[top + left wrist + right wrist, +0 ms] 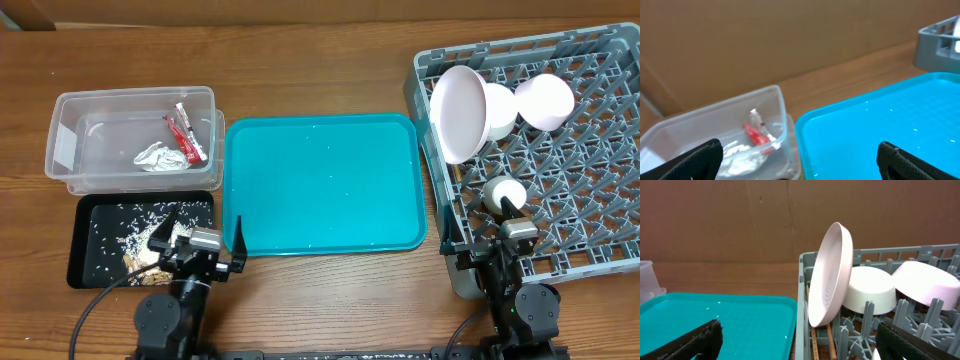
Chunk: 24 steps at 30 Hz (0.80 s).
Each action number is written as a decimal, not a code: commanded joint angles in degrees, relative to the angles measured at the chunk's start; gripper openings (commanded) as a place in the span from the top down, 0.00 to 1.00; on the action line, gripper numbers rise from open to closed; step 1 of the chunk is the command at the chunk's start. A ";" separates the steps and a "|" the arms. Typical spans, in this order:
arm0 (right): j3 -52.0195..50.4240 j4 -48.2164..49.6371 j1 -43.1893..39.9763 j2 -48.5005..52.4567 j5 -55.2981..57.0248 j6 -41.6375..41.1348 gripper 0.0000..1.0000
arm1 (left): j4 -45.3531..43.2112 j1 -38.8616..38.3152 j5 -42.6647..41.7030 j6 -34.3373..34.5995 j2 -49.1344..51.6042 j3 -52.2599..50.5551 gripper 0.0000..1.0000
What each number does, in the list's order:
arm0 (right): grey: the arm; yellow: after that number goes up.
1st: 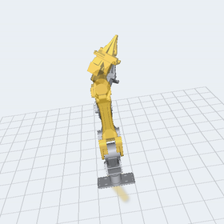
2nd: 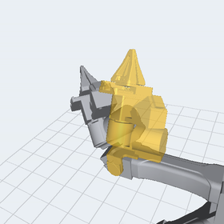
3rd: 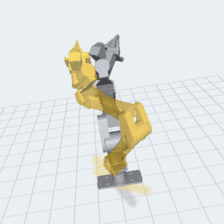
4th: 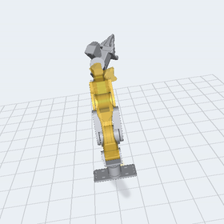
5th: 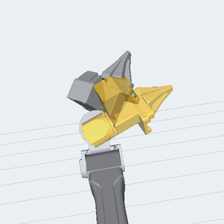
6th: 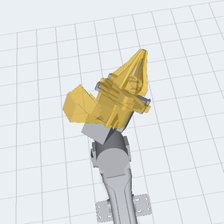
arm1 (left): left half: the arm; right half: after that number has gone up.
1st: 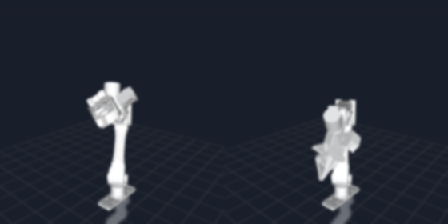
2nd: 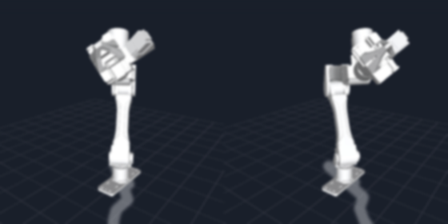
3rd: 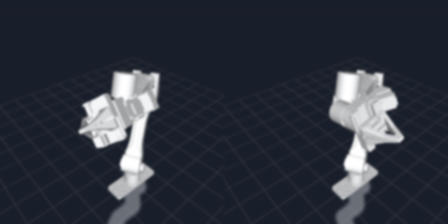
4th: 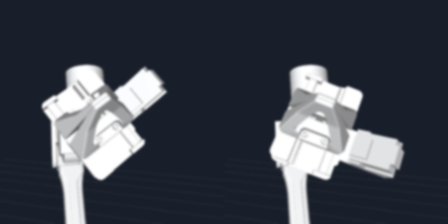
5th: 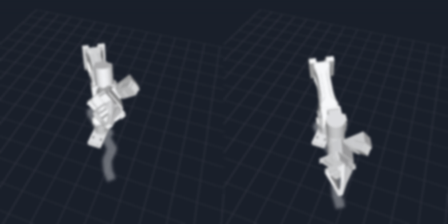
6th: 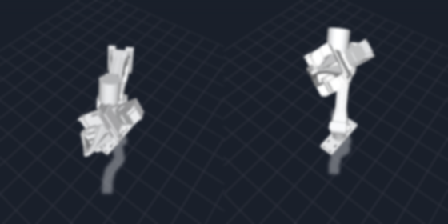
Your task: Sort waste into correct bins and load items into the dishwasher
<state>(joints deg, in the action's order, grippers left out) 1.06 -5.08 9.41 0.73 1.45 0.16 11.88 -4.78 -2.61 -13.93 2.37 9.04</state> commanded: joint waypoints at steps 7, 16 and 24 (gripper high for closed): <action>-0.59 0.44 -0.15 -0.50 -0.26 -0.22 0.00 | -8.74 0.31 -4.74 -0.63 -2.19 -8.81 0.00; -0.59 0.44 -0.15 -0.50 -0.26 -0.22 0.00 | -8.20 0.26 -4.68 -0.66 -2.12 -8.76 0.00; -0.59 0.44 -0.15 -0.50 -0.26 -0.22 0.00 | -8.20 0.26 -4.68 -0.66 -2.12 -8.76 0.00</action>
<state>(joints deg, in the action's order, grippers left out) 1.06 -5.08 9.41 0.73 1.43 0.21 3.75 -4.78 -6.48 -13.93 0.95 0.56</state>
